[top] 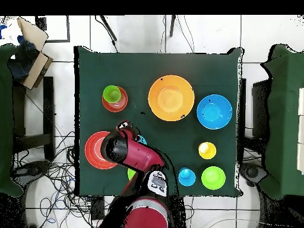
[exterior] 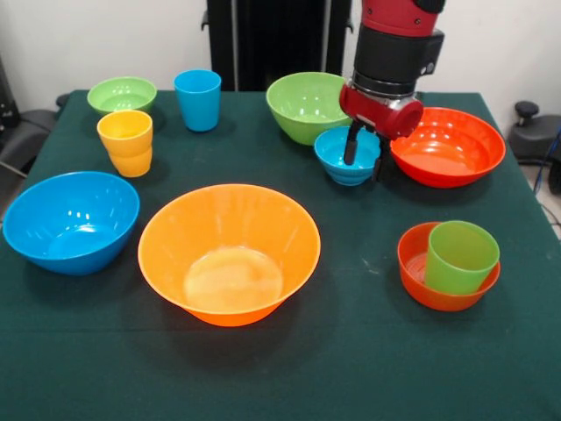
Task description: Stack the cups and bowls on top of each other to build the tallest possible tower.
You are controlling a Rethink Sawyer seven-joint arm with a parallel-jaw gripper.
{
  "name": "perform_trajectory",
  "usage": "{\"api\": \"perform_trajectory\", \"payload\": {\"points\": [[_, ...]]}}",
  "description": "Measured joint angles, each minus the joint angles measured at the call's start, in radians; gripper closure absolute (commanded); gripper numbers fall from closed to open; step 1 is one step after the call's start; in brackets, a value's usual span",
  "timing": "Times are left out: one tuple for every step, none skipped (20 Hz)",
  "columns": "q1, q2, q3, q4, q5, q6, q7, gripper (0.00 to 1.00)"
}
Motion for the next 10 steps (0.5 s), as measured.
{"api": "perform_trajectory", "payload": {"points": [[0.005,0.004,-0.004,0.0,0.005,-0.001,0.001,0.0],[0.017,0.012,-0.012,0.001,0.017,-0.003,0.005,0.0],[0.022,0.015,-0.015,0.001,0.021,-0.003,0.006,0.0],[0.028,0.019,-0.017,0.003,0.026,-0.003,0.008,0.0],[0.041,0.027,-0.02,0.008,0.041,-0.003,0.012,0.0],[0.047,0.03,-0.022,0.011,0.049,-0.003,0.015,0.0],[0.052,0.033,-0.023,0.013,0.056,-0.003,0.017,0.0],[0.068,0.04,-0.028,0.022,0.076,-0.003,0.028,0.0],[0.071,0.042,-0.029,0.025,0.08,-0.003,0.032,0.0],[0.075,0.044,-0.029,0.029,0.085,-0.003,0.038,0.0]]}}
